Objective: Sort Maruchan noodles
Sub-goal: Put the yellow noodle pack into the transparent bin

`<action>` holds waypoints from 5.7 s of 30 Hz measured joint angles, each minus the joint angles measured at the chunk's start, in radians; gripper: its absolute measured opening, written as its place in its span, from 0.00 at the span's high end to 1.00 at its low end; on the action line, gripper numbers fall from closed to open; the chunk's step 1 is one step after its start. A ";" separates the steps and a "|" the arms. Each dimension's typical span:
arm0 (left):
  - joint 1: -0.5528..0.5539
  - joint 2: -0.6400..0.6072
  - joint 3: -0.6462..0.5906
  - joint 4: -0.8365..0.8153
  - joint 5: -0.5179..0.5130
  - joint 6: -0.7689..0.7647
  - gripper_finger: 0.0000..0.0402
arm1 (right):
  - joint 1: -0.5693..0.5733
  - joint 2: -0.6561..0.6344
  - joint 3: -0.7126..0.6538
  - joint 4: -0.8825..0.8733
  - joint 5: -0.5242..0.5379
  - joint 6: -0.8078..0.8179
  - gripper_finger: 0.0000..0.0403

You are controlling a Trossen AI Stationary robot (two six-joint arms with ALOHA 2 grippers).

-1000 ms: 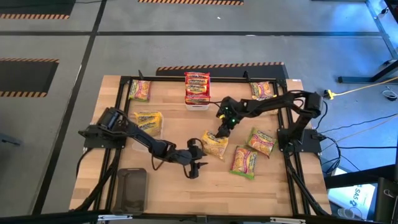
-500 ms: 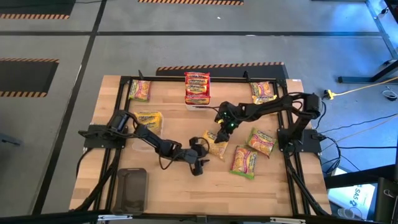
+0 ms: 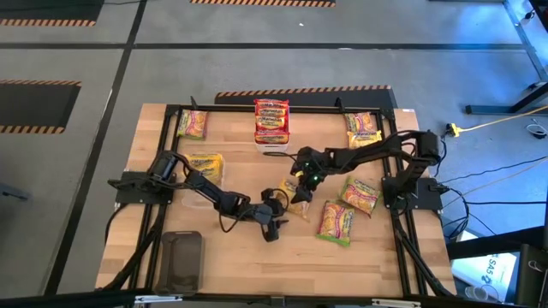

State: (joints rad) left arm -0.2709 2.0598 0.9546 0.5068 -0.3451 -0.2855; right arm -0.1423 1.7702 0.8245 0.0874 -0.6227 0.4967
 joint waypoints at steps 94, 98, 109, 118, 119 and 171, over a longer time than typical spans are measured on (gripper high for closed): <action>-0.076 -0.458 -0.131 0.074 -0.126 0.105 0.69 | 0.410 -0.459 -0.427 0.652 0.737 -0.216 0.36; -0.063 -0.457 -0.131 0.145 -0.142 0.148 0.69 | 0.410 -0.419 -0.427 0.795 0.787 -0.281 0.36; -0.059 -0.457 -0.131 0.172 -0.158 0.165 0.69 | 0.410 -0.387 -0.381 0.816 0.647 -0.351 0.36; -0.047 -0.457 -0.131 0.243 -0.163 0.181 0.69 | 0.410 -0.346 -0.337 0.872 0.719 -0.372 0.37; -0.048 -0.457 -0.131 0.255 -0.157 0.190 0.69 | 0.410 -0.336 -0.325 0.874 0.718 -0.375 0.38; 0.144 -0.171 0.968 -1.431 0.327 0.068 0.38 | 0.410 -0.312 -0.287 0.659 0.816 -0.466 0.76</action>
State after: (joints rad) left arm -0.1266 1.8892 1.9227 -0.9241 -0.0178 -0.2180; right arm 0.2680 1.4578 0.5377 0.7460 0.1932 0.0308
